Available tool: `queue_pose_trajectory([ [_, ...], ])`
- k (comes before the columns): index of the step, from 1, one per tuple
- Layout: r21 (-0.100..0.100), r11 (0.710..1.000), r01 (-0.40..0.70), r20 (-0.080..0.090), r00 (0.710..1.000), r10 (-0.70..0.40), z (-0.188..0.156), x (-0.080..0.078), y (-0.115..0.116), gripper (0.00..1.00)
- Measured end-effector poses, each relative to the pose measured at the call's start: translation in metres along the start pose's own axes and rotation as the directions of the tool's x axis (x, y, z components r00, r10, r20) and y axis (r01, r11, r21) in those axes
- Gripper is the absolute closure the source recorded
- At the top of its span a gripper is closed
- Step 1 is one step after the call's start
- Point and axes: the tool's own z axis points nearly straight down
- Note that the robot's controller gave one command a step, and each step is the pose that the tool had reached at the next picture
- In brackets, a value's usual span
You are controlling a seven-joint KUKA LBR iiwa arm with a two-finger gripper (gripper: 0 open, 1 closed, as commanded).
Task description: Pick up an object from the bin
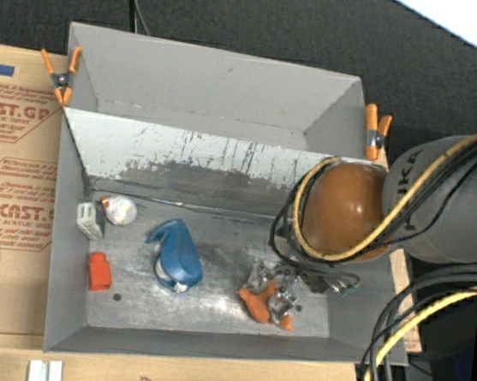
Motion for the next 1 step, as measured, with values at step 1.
queue_pose_trajectory([
  [1, 0.001, 1.0, 0.003, 0.007, 1.0, -0.003, -0.1446, 0.012, 0.0037, 1.0],
])
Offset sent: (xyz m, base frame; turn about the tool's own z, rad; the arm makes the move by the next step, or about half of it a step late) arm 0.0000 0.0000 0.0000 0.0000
